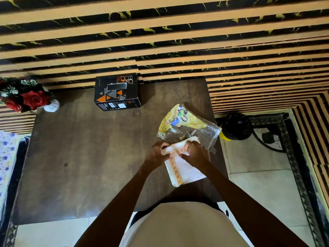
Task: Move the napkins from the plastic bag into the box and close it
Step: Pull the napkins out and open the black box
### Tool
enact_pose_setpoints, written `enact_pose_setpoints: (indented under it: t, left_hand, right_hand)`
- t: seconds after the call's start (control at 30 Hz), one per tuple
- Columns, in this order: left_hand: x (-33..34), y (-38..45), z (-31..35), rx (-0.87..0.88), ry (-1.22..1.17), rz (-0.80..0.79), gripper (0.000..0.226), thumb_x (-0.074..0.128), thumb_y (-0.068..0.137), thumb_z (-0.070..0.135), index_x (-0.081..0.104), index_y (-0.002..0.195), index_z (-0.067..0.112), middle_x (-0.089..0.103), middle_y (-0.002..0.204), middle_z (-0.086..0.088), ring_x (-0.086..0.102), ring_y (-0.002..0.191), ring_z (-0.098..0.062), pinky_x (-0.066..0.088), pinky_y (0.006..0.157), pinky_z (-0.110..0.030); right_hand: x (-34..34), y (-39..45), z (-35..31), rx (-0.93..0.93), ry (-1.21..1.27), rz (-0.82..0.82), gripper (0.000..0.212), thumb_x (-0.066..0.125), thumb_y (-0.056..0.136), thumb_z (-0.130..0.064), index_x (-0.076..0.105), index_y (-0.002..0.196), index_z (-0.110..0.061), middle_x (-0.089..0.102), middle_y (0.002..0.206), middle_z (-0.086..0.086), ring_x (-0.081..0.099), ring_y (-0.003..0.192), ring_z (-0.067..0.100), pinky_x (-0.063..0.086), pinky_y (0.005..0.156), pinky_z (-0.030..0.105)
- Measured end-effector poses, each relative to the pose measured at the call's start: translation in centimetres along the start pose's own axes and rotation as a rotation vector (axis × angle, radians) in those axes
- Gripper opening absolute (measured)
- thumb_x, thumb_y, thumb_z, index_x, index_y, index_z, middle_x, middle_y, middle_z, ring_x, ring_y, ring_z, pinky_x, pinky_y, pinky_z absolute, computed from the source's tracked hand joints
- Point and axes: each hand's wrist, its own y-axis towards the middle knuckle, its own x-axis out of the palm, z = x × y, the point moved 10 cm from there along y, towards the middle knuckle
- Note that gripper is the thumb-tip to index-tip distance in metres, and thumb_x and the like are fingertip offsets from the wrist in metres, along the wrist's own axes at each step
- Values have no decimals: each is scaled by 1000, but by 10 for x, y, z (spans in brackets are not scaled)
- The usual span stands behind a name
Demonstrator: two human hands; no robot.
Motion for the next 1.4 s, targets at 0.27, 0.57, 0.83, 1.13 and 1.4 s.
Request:
enact_pose_setpoints:
  t: [0.27, 0.57, 0.83, 1.13, 1.4]
  left_hand:
    - [-4, 0, -5, 0, -116, 33, 42, 77, 74, 24, 60, 110, 12, 68, 107, -3, 66, 96, -16, 56, 83, -32]
    - [-3, -1, 2, 29, -5, 40, 58, 81, 68, 26, 55, 118, 12, 60, 117, -8, 62, 104, -21, 54, 85, -35]
    - [-15, 1, -9, -113, -231, 149, 30, 69, 83, 1, 57, 110, -4, 61, 95, 2, 63, 79, 6, 54, 78, -21]
    - [-109, 30, -16, -273, -147, 496, 36, 67, 85, 20, 57, 119, 16, 63, 110, -5, 63, 103, -19, 50, 79, -34]
    - [-184, 98, 20, -196, 545, 485, 79, 68, 79, 36, 26, 145, 22, 26, 153, -10, 24, 142, -31, 25, 117, -48]
  right_hand:
    - [-3, -3, 8, 12, 122, 32, 64, 69, 83, -47, 50, 134, -15, 57, 136, 7, 57, 121, 27, 49, 99, 43]
    - [1, -3, 7, -45, 126, -7, 68, 73, 78, -49, 51, 134, -17, 57, 136, 5, 56, 121, 26, 49, 99, 42]
    - [-1, 12, -3, -57, 190, -6, 51, 72, 83, -39, 58, 125, -13, 65, 127, 6, 64, 112, 26, 51, 97, 40]
    - [19, 41, -13, 51, 632, -267, 22, 78, 79, -6, 62, 93, -12, 68, 84, 8, 64, 72, 16, 51, 69, 28]
    - [31, 65, -3, 119, 582, -224, 20, 67, 88, -12, 65, 107, -5, 67, 70, 5, 64, 64, 22, 54, 64, 34]
